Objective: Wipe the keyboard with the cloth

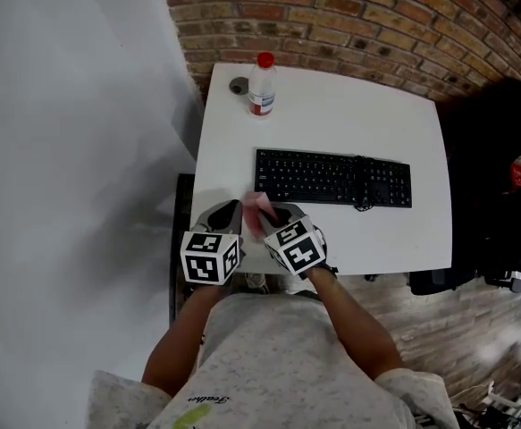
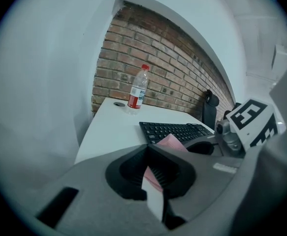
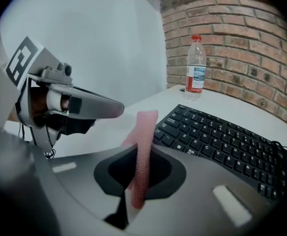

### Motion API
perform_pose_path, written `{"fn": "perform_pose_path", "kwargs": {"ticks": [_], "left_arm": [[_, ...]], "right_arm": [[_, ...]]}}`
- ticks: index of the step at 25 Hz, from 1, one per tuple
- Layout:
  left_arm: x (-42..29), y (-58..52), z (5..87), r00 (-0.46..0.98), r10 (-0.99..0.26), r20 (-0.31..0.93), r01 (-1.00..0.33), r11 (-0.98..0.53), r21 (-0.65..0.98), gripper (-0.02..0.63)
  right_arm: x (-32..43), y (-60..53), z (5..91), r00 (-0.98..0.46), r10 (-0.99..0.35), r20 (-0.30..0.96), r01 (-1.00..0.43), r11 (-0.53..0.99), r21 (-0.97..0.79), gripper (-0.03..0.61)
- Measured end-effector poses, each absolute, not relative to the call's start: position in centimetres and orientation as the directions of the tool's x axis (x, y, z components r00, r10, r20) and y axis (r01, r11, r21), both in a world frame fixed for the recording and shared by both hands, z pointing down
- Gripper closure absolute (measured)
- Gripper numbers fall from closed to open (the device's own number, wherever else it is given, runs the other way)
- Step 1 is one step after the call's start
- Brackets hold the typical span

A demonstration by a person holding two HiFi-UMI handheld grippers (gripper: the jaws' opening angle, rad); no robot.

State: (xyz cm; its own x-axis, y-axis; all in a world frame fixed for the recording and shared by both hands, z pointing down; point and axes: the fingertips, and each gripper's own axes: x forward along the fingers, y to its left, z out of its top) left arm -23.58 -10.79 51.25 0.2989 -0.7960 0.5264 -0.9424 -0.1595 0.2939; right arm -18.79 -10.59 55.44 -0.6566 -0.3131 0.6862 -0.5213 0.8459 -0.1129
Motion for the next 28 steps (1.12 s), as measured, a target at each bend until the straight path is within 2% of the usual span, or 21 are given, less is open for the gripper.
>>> {"fn": "perform_pose_path", "kwargs": {"ticks": [9, 28], "left_arm": [[-22.3, -12.0, 51.9, 0.344, -0.773, 0.533, -0.935, -0.226, 0.275, 0.617], [-17.6, -13.4, 51.7, 0.361, -0.754, 0.549, -0.931, -0.256, 0.26, 0.617]], "right_arm": [[-17.9, -11.4, 55.7, -0.637, -0.347, 0.688, -0.573, 0.811, -0.121, 0.552], [-12.2, -13.0, 55.4, -0.62, -0.401, 0.675, -0.605, 0.792, -0.085, 0.552]]}}
